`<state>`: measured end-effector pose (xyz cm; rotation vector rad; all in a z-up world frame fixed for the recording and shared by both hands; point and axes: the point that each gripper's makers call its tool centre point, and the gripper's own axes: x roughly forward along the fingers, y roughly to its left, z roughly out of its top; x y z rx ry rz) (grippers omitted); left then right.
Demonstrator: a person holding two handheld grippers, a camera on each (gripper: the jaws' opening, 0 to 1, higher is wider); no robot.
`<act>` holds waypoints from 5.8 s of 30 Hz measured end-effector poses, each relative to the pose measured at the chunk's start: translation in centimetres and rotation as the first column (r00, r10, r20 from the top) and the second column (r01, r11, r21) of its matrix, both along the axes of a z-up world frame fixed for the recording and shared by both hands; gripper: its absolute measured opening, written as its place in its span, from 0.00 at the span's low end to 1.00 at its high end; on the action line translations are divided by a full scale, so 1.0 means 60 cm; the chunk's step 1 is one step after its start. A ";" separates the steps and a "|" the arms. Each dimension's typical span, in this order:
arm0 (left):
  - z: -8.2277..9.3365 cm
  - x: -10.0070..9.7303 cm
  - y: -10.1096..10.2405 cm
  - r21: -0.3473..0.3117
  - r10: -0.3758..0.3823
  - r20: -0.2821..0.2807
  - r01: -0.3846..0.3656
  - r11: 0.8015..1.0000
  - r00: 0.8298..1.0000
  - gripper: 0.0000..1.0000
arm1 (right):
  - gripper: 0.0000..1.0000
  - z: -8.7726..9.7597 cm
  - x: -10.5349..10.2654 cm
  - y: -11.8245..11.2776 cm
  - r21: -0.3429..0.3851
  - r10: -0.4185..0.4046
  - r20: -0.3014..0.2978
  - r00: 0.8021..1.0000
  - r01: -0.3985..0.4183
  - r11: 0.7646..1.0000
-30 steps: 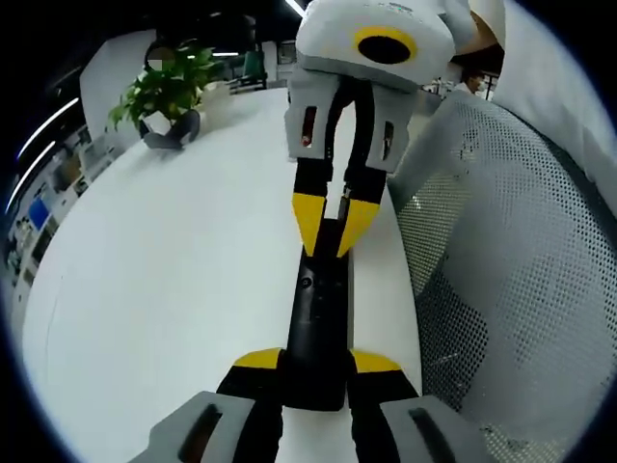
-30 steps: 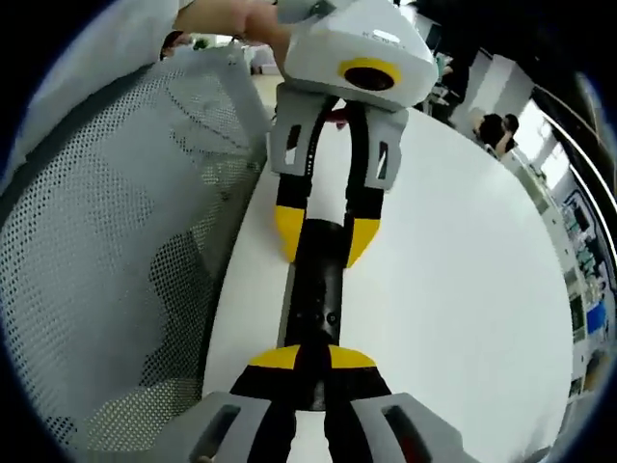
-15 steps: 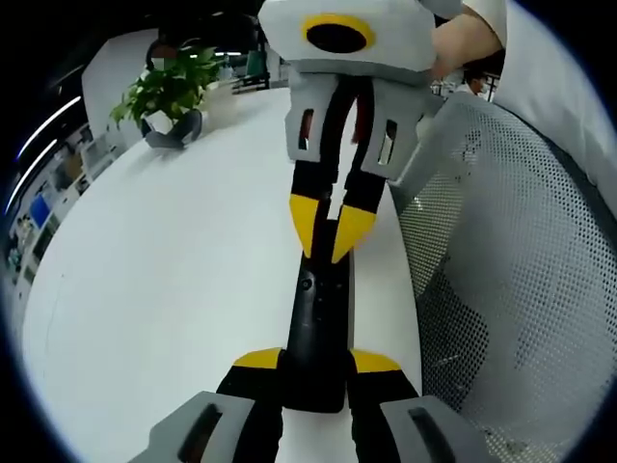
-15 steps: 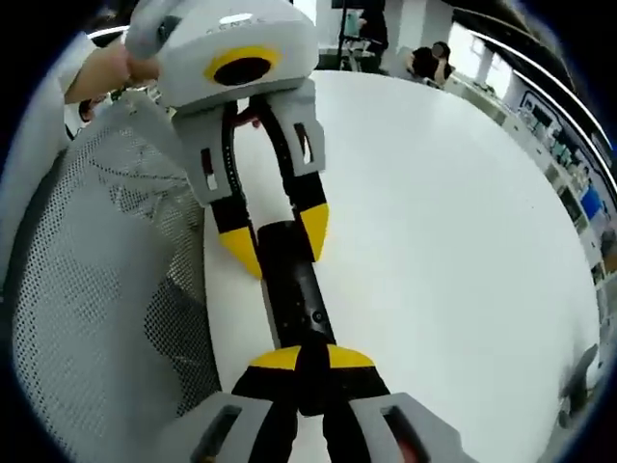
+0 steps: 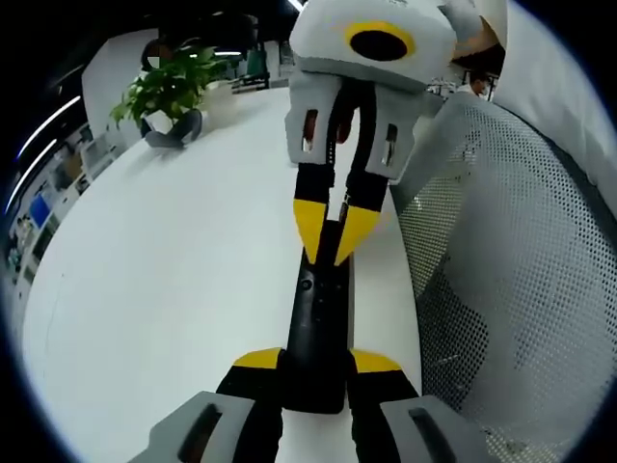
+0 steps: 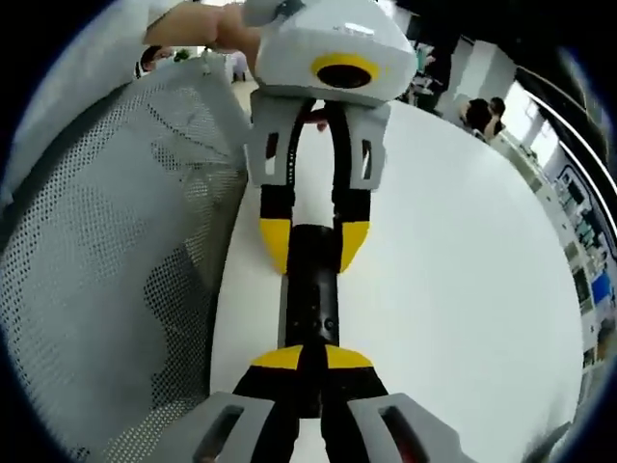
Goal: Press the specified remote control buttons in sequence, fully releasing each button before pressing the next.
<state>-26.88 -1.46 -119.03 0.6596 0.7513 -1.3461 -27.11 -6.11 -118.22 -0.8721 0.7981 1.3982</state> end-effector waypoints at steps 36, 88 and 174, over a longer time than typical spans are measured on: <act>0.000 0.001 0.000 -0.014 0.012 0.000 -0.012 1.000 1.000 0.25 | 0.00 -0.001 0.005 0.007 0.011 -0.213 -0.064 0.975 0.214 0.977; -0.001 0.000 0.000 0.010 -0.005 -0.005 0.005 1.000 1.000 0.24 | 0.00 0.001 0.004 -0.008 -0.003 -0.139 -0.090 0.986 0.139 0.990; -0.003 0.004 -0.003 0.048 -0.021 -0.003 0.021 0.999 1.000 0.24 | 0.00 -0.001 0.012 0.004 0.054 -0.160 0.067 0.985 0.156 0.986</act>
